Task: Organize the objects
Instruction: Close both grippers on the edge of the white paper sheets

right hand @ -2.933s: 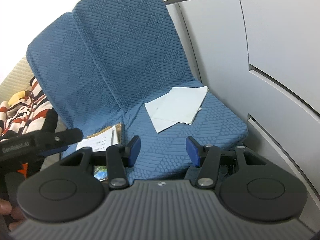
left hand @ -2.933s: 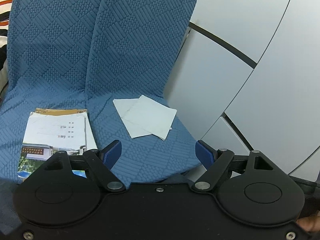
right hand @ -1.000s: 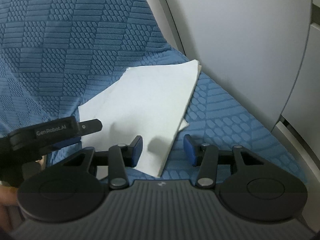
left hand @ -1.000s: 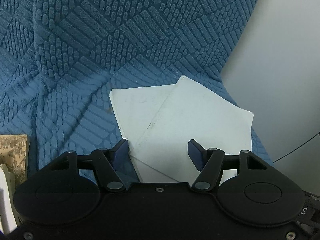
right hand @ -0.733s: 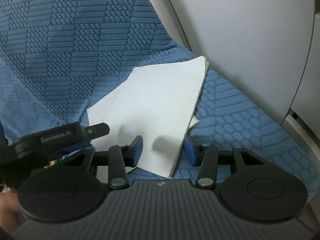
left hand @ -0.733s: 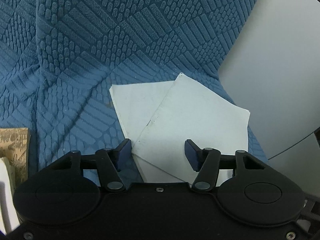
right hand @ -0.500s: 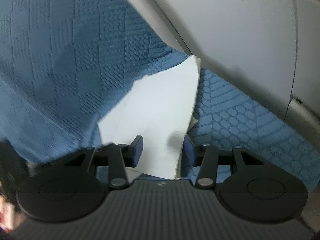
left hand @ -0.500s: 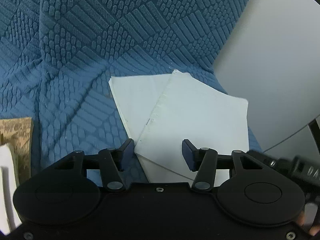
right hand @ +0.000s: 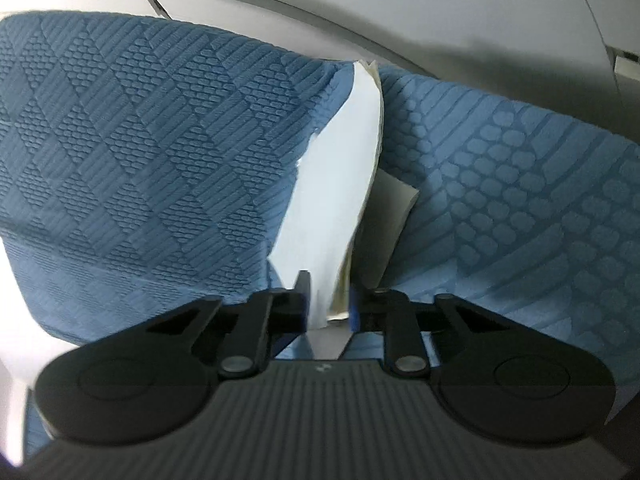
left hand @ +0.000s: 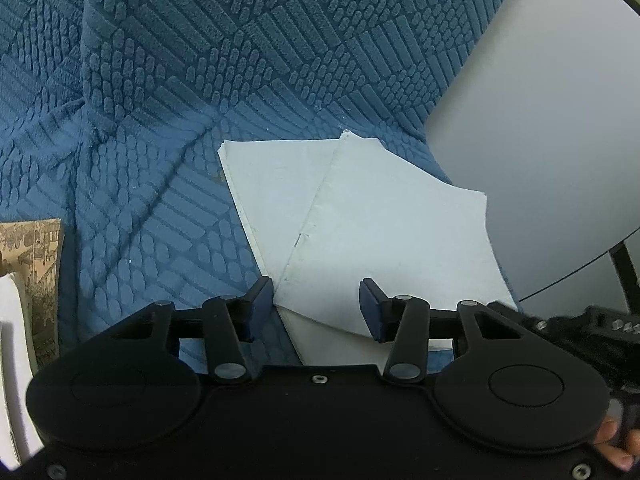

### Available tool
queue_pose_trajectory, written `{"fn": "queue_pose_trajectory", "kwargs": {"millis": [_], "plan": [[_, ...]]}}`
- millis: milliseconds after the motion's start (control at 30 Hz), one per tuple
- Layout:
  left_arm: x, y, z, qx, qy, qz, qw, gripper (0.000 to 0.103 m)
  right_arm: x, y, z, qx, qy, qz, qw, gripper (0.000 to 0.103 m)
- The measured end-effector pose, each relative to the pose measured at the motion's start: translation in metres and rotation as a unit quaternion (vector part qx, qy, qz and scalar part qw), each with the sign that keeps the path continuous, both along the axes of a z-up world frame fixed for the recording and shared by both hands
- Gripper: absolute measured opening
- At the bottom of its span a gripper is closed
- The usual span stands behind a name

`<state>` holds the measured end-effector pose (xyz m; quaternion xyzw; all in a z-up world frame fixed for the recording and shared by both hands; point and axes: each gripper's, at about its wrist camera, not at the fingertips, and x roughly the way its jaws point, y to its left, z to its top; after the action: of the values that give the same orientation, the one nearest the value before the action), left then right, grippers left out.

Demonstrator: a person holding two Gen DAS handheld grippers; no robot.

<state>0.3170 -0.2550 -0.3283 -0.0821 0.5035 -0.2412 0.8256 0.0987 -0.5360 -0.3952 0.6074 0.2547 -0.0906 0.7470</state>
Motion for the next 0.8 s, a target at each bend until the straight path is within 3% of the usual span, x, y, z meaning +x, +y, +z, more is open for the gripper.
{"fn": "queue_pose_trajectory", "kwargs": {"millis": [100, 300, 500, 633, 800], "plan": [[0.003, 0.006, 0.0, -0.017, 0.017, 0.016, 0.9996, 0.046, 0.003, 0.0, 0.001, -0.006, 0.012, -0.007, 1.0, 0.007], [0.008, 0.027, 0.003, -0.064, 0.068, 0.061, 0.9938, 0.053, -0.001, -0.002, 0.018, 0.0, -0.001, -0.012, 1.0, 0.005], [0.001, 0.054, 0.013, -0.129, 0.107, 0.094, 0.9813, 0.062, -0.009, 0.005, 0.041, 0.006, -0.015, -0.009, 1.0, 0.005], [-0.009, 0.076, 0.011, -0.177, 0.14, 0.125, 0.9662, 0.064, -0.013, 0.015, 0.054, 0.009, -0.018, -0.005, 1.0, 0.005], [-0.027, 0.103, -0.006, -0.258, 0.201, 0.166, 0.9303, 0.065, -0.03, 0.026, 0.067, 0.023, -0.023, -0.002, 0.999, 0.005]]}}
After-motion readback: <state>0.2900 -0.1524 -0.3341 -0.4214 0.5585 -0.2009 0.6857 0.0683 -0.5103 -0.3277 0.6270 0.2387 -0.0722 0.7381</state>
